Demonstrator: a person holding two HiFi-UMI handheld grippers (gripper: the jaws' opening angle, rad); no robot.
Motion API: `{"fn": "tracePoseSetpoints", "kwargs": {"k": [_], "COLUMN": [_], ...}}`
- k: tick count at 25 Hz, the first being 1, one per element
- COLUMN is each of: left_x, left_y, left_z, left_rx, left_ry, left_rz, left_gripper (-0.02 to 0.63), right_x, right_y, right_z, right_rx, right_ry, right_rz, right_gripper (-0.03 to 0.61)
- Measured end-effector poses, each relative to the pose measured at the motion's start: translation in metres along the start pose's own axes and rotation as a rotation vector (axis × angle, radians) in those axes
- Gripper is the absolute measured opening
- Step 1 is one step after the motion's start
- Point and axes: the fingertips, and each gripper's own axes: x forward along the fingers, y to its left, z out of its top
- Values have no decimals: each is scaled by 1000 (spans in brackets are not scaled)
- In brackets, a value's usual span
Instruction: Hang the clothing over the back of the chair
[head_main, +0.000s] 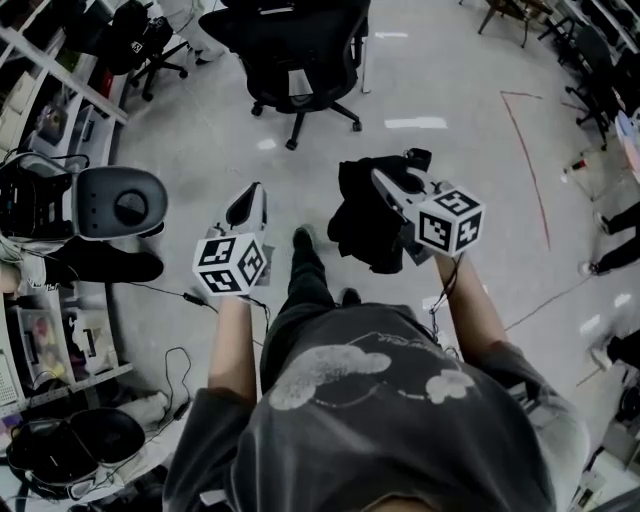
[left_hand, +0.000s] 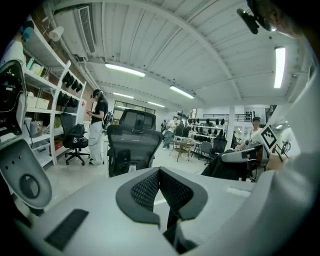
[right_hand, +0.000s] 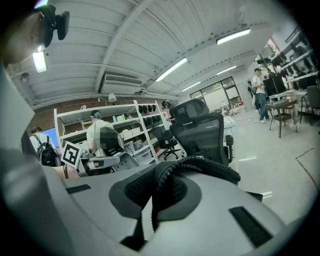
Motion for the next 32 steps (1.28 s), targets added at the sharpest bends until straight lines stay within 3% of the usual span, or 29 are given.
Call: {"fn": "tracePoseSetpoints", "kwargs": {"k": [8, 23, 32], "left_x": [73, 228, 287], "left_y": [21, 118, 184], "left_z": [27, 130, 154], "left_rx": [11, 39, 4], "left_ry": [-21, -83, -86], "left_rz": [-60, -159, -187], "left_gripper": [2, 2, 2], "right_x": [32, 149, 201], "right_y": [-48, -145, -183], "right_z": [18, 122, 148], "right_rx": [30, 49, 84], "right_ry": [-2, -86, -122], "right_rz": [-62, -206, -305], "right_gripper": [-3, -3, -3]}}
